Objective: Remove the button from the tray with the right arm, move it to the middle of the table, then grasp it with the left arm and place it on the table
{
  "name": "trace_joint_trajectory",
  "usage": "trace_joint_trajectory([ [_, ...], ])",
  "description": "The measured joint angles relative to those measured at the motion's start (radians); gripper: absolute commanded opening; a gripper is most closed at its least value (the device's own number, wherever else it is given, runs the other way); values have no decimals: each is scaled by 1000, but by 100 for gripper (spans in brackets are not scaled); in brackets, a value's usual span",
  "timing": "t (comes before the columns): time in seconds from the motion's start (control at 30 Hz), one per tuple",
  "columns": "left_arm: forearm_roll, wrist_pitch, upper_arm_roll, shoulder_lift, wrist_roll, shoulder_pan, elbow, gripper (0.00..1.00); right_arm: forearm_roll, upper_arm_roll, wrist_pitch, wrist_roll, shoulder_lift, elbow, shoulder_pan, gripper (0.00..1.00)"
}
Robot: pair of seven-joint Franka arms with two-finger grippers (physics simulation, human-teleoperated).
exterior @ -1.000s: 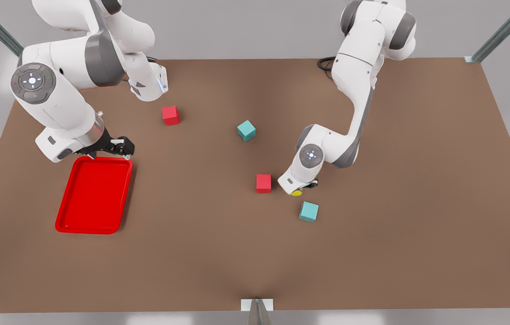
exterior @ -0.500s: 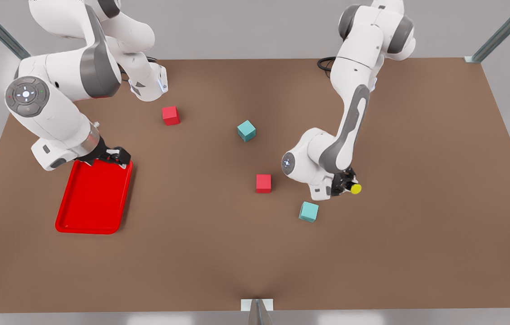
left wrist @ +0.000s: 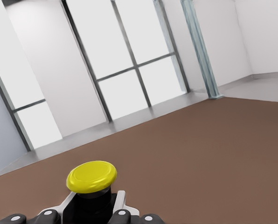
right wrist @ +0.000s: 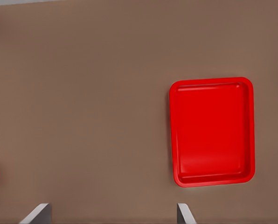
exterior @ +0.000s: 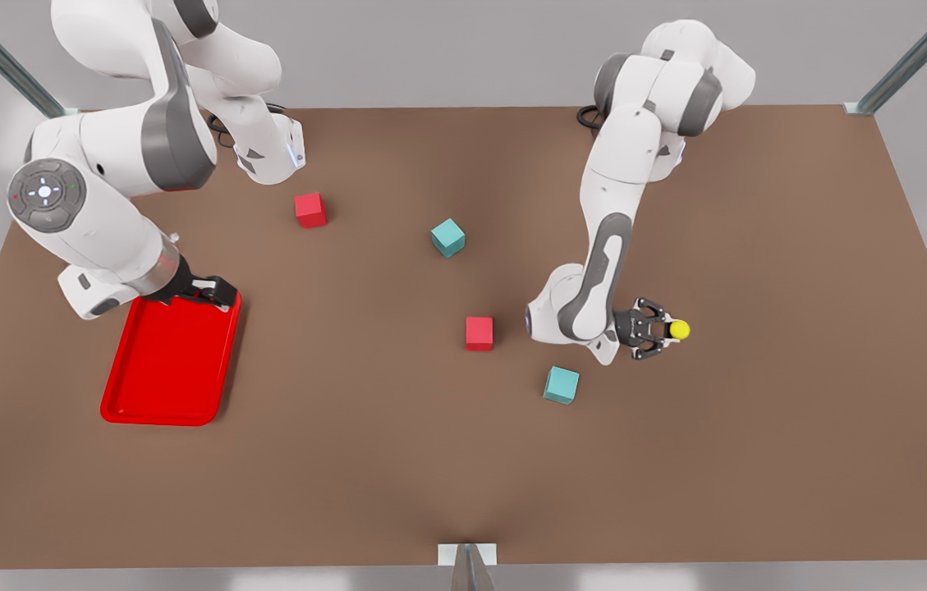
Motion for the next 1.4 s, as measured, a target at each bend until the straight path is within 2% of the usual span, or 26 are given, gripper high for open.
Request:
trace_joint_trajectory([
  [0.17,26,18,7,51,-161,1,-1,49,0,0,1,2,4,-3,1,100],
  [0.6,37,109,8,72,-443,14,-1,49,0,0,0,7,5,-2,-1,100],
  [0.63,38,114,8,74,-458,15,-1,52,0,0,0,7,5,-2,-2,100],
  [0.67,39,118,7,75,-471,16,-1,69,0,0,0,8,5,-1,-2,100],
  [0.7,41,122,7,77,-484,19,-1,100,0,0,0,8,5,-1,-2,100],
  [1.4,61,141,14,64,-633,21,15,100,51,0,9,-19,10,3,-35,100],
])
